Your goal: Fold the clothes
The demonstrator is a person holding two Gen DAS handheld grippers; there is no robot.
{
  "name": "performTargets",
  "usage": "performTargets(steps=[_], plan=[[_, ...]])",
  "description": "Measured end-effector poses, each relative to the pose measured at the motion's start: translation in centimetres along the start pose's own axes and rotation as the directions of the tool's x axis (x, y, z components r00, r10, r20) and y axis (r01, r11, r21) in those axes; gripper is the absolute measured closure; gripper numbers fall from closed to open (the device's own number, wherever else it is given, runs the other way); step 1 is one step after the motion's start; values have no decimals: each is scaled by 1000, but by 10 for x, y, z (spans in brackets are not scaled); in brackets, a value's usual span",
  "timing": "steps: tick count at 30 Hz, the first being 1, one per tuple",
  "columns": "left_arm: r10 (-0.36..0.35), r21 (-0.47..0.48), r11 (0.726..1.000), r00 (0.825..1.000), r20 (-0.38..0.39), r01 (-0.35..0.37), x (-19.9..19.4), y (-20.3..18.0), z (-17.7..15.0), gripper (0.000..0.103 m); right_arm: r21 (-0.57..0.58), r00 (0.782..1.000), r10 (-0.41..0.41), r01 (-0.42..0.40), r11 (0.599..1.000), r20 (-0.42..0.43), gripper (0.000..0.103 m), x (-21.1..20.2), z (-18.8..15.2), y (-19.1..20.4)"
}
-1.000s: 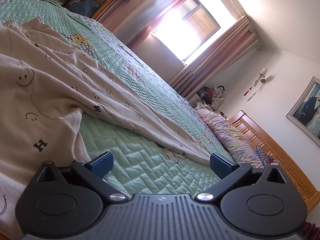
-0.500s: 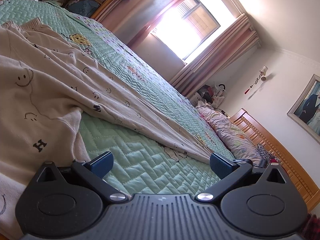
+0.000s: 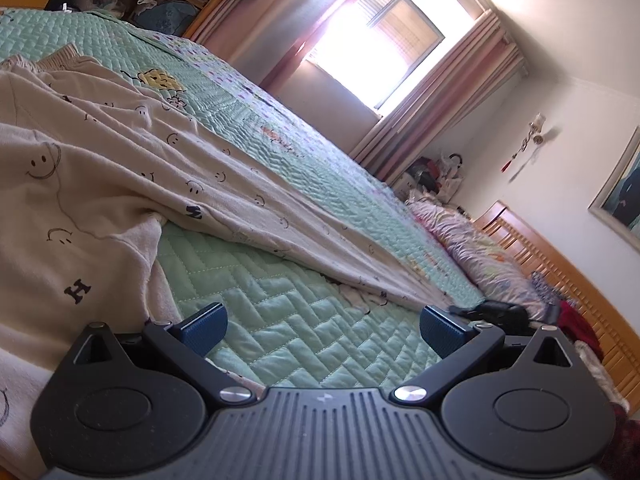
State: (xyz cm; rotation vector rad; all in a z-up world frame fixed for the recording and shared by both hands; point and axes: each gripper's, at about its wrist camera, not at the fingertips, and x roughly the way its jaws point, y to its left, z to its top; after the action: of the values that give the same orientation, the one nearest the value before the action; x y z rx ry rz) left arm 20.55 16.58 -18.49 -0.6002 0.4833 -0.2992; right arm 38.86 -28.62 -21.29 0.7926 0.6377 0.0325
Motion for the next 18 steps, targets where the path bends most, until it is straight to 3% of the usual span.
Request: performTargets(steps=[1,4,6,9,12,16,18], plan=[[18,10,1000,1000,-6,-18,1,-3,0,1,55,1000,4,-4,998,4,63,-8,-4,-3],[112,50,993,994,-18,-111,-2,-16,2,1,56,994,107,-105,993,-34,40,-45,-37,5],[140,70,988,990,-13,-139,-12,-27,4,1,55,978,196,-192,980,-74,39,-76,-69,8],[154,87,984,988,2,-153,-32,-39,16,1,59,940,301,-295,954,-160,36,-109,-118,18],[193,87,976,979,59,-198,-53,-33,45,1,18,889,392,-399,917,-235,34,-126,-153,51],[301,17,952,943,143,-306,-71,6,105,1,-43,814,502,-536,843,-293,26,-118,-168,89],[326,10,944,939,110,-329,-65,31,139,3,-16,794,530,-559,829,-297,26,-95,-167,81]])
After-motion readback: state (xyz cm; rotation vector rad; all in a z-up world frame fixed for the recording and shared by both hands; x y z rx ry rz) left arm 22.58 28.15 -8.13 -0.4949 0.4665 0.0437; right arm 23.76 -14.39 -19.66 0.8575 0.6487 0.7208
